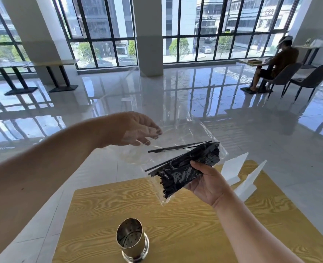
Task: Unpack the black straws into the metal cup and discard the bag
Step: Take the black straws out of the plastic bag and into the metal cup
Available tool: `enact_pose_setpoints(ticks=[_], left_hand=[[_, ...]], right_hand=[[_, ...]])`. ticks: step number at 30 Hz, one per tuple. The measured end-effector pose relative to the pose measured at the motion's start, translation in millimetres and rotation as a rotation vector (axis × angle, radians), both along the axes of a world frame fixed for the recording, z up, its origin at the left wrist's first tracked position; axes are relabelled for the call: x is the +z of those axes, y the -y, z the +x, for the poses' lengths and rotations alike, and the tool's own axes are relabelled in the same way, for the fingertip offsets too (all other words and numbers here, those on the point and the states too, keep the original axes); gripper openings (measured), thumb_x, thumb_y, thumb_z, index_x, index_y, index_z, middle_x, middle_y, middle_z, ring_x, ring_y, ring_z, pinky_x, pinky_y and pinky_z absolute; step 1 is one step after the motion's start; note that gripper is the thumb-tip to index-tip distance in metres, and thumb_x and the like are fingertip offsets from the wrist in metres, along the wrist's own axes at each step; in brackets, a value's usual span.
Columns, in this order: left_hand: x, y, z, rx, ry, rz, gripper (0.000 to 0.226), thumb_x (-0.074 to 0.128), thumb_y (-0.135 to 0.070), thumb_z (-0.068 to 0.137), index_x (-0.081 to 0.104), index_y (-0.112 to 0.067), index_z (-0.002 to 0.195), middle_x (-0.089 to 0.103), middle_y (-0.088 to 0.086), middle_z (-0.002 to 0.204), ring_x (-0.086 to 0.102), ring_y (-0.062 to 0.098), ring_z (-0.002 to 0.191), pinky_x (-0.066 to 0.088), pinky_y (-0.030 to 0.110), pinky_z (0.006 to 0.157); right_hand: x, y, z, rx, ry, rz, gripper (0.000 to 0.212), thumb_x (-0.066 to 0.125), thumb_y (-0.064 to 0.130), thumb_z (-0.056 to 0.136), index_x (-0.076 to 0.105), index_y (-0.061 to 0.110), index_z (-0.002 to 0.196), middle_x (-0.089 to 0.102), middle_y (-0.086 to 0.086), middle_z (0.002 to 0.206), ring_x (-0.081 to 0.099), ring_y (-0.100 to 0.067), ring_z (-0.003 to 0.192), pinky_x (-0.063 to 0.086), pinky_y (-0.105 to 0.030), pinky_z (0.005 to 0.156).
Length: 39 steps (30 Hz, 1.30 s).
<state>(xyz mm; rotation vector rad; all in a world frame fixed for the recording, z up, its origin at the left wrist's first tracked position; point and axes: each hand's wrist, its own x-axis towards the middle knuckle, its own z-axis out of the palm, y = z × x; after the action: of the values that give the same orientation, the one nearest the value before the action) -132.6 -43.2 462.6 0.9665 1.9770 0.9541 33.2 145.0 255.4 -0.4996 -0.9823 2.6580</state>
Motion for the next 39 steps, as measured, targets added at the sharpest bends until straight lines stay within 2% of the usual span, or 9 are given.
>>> enact_pose_setpoints(ticks=[7,12,16,20,22,24,28,35,39], left_hand=[[15.0,15.3,-13.4,0.353,-0.138,0.529,0.029,0.045,-0.012,0.106,0.072,-0.015,0.100,0.081,0.010,0.089,0.075,0.024,0.067,0.063,0.037,0.061],[6.3,39.1,-49.9,0.579,-0.925,0.626,0.057,0.065,-0.081,0.082,0.060,-0.038,0.117,0.067,-0.008,0.117,0.064,0.009,0.097,0.057,0.040,0.084],[9.7,41.2,-68.3,0.513,-0.509,0.237,0.137,0.068,-0.104,0.041,0.030,-0.043,0.157,0.039,0.002,0.167,0.045,0.025,0.146,0.041,0.046,0.112],[4.1,42.4,-73.9,0.368,-0.164,0.147,0.154,0.091,-0.086,0.028,0.028,-0.039,0.161,0.065,0.006,0.147,0.065,0.024,0.129,0.049,0.048,0.105],[1.8,45.0,-80.0,0.375,-0.026,0.229,0.139,0.101,-0.069,0.027,0.049,-0.026,0.148,0.082,-0.001,0.109,0.079,0.016,0.094,0.059,0.040,0.084],[-3.0,46.6,-84.6,0.382,-0.011,0.305,0.081,0.104,-0.052,0.036,0.077,-0.025,0.108,0.079,-0.005,0.085,0.073,0.011,0.065,0.063,0.031,0.068],[-16.1,47.8,-82.8,0.448,-0.067,0.364,0.008,0.086,-0.020,0.080,0.080,-0.018,0.084,0.073,-0.003,0.073,0.068,0.008,0.055,0.061,0.021,0.056],[-32.2,64.7,-75.5,0.403,0.042,0.310,0.023,0.079,-0.036,0.087,0.074,-0.021,0.103,0.083,0.003,0.099,0.078,0.015,0.075,0.060,0.035,0.075],[-43.6,62.1,-73.5,0.533,-0.036,0.413,0.010,0.076,-0.030,0.096,0.077,-0.021,0.096,0.083,0.008,0.095,0.075,0.013,0.063,0.061,0.024,0.058]], right_hand=[[2.8,-10.0,4.6,-0.014,0.003,0.035,0.025,0.067,0.008,0.089,0.082,0.000,0.107,0.075,-0.027,0.125,0.077,-0.041,0.109,0.048,-0.058,0.103],[0.7,-16.4,11.7,0.014,0.005,0.035,0.027,0.064,0.002,0.093,0.078,-0.003,0.115,0.075,-0.029,0.124,0.076,-0.044,0.111,0.066,-0.056,0.083],[8.6,-19.7,11.7,0.079,0.010,0.116,0.033,0.082,0.005,0.077,0.081,0.000,0.110,0.076,-0.028,0.122,0.077,-0.043,0.110,0.065,-0.055,0.085],[14.8,-23.5,8.5,0.119,0.014,0.174,0.036,0.085,0.007,0.072,0.082,0.003,0.108,0.079,-0.023,0.115,0.079,-0.039,0.105,0.066,-0.054,0.087],[18.2,-26.0,7.8,0.123,0.012,0.199,0.035,0.084,0.008,0.073,0.083,0.003,0.108,0.080,-0.023,0.113,0.080,-0.038,0.103,0.066,-0.051,0.084],[22.2,-28.6,7.9,0.114,0.012,0.217,0.032,0.084,0.008,0.074,0.085,0.004,0.105,0.081,-0.021,0.109,0.081,-0.035,0.098,0.067,-0.046,0.078],[24.3,-36.5,8.0,0.041,0.041,0.225,0.021,0.074,0.005,0.087,0.083,0.002,0.106,0.081,-0.022,0.106,0.082,-0.033,0.093,0.068,-0.043,0.076],[29.1,-42.9,6.4,-0.060,0.025,0.274,0.036,0.070,0.008,0.088,0.072,0.002,0.123,0.078,-0.022,0.112,0.078,-0.036,0.099,0.063,-0.053,0.094],[31.9,-37.7,2.4,-0.091,0.012,0.246,0.042,0.070,0.007,0.086,0.069,0.002,0.128,0.077,-0.021,0.109,0.079,-0.035,0.095,0.064,-0.051,0.090]])
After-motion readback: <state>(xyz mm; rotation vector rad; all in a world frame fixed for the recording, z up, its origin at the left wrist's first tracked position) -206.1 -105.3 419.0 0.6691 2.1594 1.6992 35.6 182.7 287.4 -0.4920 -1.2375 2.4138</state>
